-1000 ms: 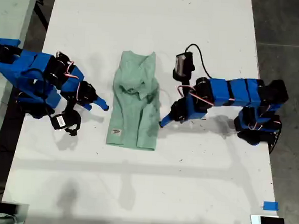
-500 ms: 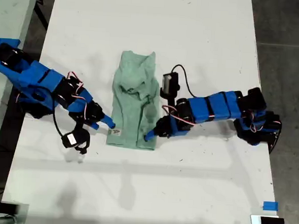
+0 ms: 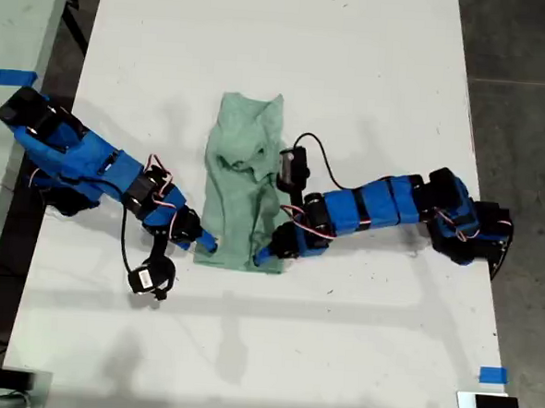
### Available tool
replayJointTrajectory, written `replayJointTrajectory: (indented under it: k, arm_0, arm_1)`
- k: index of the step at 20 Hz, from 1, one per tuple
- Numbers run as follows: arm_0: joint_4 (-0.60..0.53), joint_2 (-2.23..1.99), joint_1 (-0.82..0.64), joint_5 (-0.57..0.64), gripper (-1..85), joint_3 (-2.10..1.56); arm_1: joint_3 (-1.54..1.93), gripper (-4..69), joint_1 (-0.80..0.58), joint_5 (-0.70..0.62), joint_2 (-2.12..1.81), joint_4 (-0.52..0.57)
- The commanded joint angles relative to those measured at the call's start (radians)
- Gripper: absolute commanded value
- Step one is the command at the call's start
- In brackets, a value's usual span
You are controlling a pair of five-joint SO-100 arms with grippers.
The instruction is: Fold tshirt
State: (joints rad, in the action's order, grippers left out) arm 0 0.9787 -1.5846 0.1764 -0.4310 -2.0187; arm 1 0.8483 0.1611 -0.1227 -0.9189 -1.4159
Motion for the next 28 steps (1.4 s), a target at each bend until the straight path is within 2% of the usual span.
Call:
replayJointTrajectory:
  k: [1, 11, 17, 19, 20, 21, 23, 24, 26, 28]
  arm_0:
    - [-0.018, 0.018, -0.015, 0.014, 22.2, 0.058]
    - [0.011, 0.175, -0.089, 0.124, 22.2, 0.152]
    - [0.041, 0.339, -0.055, 0.212, 15.5, 0.290]
    - [0.051, 0.377, -0.040, 0.236, 13.1, 0.321]
    - [0.052, 0.390, -0.032, 0.256, 11.7, 0.331]
    - [0.055, 0.397, -0.026, 0.281, 8.9, 0.336]
    - [0.066, 0.408, -0.018, 0.344, 0.1, 0.350]
    - [0.089, 0.408, -0.009, 0.347, 0.1, 0.367]
    - [0.193, 0.442, 0.005, 0.328, 0.1, 0.445]
    - [0.238, 0.459, 0.032, 0.333, 0.1, 0.520]
  arm_1:
    - [-0.071, 35.9, -0.012, -0.017, -0.011, 0.023]
    - [-0.112, 34.0, -0.071, -0.087, 0.110, 0.054]
    - [-0.138, 27.2, -0.041, -0.103, 0.178, 0.077]
    - [-0.138, 24.1, -0.032, -0.100, 0.187, 0.086]
    - [-0.138, 19.6, -0.029, -0.097, 0.189, 0.089]
    - [-0.138, 11.0, -0.026, -0.083, 0.190, 0.087]
    - [-0.138, 2.3, -0.020, -0.077, 0.192, 0.086]
    - [-0.138, -0.8, -0.017, -0.077, 0.192, 0.084]
    - [-0.138, -1.3, -0.009, -0.086, 0.186, 0.084]
    - [-0.138, -1.3, 0.006, -0.092, 0.161, 0.080]
